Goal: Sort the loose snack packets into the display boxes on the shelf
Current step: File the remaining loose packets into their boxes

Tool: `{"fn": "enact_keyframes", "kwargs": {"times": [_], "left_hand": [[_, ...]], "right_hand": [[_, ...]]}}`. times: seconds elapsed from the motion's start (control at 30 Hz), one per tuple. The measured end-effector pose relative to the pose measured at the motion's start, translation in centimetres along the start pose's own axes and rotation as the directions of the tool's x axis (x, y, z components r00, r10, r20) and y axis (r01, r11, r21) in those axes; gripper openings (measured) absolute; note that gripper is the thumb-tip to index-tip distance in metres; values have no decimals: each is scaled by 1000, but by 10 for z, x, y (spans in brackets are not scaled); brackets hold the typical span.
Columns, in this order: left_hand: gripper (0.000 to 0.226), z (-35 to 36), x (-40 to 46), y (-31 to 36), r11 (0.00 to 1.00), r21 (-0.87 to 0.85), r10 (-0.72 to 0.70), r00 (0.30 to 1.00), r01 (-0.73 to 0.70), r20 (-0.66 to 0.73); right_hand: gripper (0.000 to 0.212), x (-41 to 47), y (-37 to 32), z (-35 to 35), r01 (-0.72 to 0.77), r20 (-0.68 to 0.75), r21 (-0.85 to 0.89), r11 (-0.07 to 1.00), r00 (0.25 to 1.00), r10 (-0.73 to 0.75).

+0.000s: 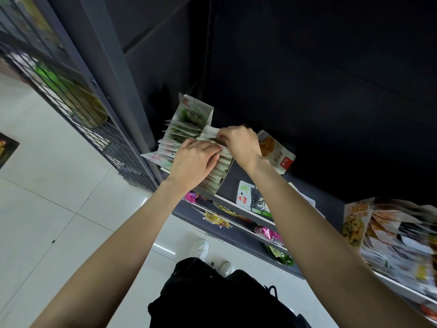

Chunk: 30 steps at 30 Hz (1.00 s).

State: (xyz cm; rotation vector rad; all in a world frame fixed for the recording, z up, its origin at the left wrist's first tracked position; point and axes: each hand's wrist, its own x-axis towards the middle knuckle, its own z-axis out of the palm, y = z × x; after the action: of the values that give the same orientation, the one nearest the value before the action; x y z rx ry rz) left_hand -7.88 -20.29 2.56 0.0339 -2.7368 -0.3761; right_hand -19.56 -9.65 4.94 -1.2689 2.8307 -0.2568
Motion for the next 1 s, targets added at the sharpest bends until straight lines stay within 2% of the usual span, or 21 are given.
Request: {"fn": "enact_keyframes", "kwargs": {"times": [0.07,0.13,0.2,0.27,0.33,0.4,0.47,0.53,0.57,0.7,0.8,1.0], "left_hand": [[31,-1,0,6,999,14,-33,999,33,-38],[25,-2,-3,19,997,13,-78,990,80,-113],[20,-5,-8,42,993,-36,-117,966,112,-230],[16,-3,-16,69,989,-111,-126,946,97,-300],[17,10,-27,95,976,-201,-126,964,79,-235],[21,30,-37,111,963,-253,-118,988,90,-96],[26,57,-42,123,967,-196,-149,984,165,93],[35,83,-41,128,964,-66,-228,928,258,296],[39,95,-40,129,960,-5,-261,902,280,345],[43,131,-37,129,937,141,-348,841,318,415],[34,143,-40,129,928,194,-372,835,319,405],[33,148,-42,127,919,162,-393,845,358,363]], "right_hand": [[27,-11,5,-2,40,-30,76,996,999,-38],[31,-40,14,-3,78,-178,216,973,983,-40],[29,-79,31,1,67,-321,296,953,946,33],[26,-117,54,9,-1,-328,352,936,937,124],[25,-148,80,17,-91,-255,390,916,946,202],[26,-164,103,25,-186,-156,382,905,953,261],[29,-167,127,36,-219,-37,318,922,969,243],[35,-155,147,49,-196,66,257,946,981,185],[40,-145,155,57,-185,118,215,959,980,163],[61,-106,174,89,-234,348,16,972,913,214],[67,-106,179,108,-210,412,-60,976,885,216],[48,-169,165,94,-45,410,-42,998,910,59]]}}
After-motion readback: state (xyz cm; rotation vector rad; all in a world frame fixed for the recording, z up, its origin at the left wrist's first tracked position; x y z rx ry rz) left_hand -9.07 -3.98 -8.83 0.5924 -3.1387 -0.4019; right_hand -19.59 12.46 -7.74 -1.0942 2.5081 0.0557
